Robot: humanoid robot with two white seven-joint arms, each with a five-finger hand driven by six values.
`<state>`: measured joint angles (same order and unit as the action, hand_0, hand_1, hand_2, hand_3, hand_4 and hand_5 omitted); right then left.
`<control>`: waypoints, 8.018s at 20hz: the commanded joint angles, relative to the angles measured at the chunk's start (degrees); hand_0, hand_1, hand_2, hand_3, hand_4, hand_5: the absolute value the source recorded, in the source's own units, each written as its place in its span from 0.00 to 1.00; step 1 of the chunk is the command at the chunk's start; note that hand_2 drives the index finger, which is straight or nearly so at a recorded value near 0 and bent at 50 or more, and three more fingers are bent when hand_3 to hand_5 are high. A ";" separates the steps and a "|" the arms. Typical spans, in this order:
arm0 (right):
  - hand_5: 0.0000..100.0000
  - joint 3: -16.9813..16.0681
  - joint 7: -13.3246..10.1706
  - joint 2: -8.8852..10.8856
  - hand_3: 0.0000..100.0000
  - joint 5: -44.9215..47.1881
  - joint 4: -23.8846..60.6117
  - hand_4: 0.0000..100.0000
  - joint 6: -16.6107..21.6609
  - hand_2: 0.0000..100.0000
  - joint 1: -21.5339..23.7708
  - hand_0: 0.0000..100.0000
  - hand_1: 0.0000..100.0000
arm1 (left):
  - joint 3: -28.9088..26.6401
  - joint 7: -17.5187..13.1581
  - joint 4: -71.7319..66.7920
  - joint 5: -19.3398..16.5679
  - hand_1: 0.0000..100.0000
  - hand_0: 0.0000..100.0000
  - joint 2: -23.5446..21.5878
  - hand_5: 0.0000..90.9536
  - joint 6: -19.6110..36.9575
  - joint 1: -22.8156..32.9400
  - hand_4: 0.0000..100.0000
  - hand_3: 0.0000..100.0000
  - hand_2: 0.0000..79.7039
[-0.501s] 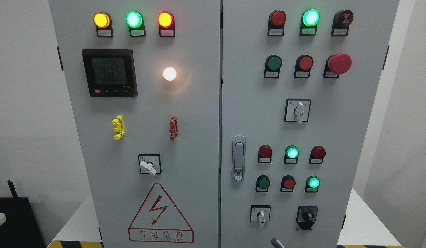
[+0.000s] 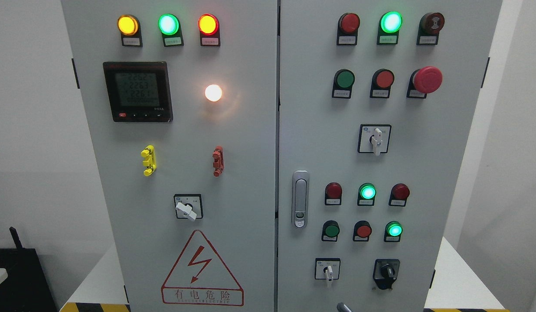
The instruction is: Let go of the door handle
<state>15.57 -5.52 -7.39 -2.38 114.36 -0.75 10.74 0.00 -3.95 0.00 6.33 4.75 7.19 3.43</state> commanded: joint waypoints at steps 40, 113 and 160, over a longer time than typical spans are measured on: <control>1.00 7.99 -13.38 -0.26 1.00 -69.51 -13.55 1.00 -3.11 0.03 -19.08 0.40 0.42 | 0.70 0.00 0.88 0.00 0.39 0.12 0.00 0.00 0.02 0.00 0.00 0.00 0.00; 0.99 5.97 -7.58 -0.61 1.00 -73.91 -21.02 1.00 -13.31 0.07 -28.67 0.39 0.37 | 0.70 0.00 0.88 0.00 0.39 0.12 0.00 0.00 0.02 0.00 0.00 0.00 0.00; 0.99 6.14 -7.67 -0.69 1.00 -73.82 -20.15 1.00 -13.04 0.09 -28.32 0.40 0.37 | 0.70 0.08 0.88 0.00 0.39 0.12 0.00 0.00 0.02 0.00 0.00 0.00 0.00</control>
<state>21.66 -12.32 -8.07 -76.23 93.00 -14.04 -18.01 0.00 -4.02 0.00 6.32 4.75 7.19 3.43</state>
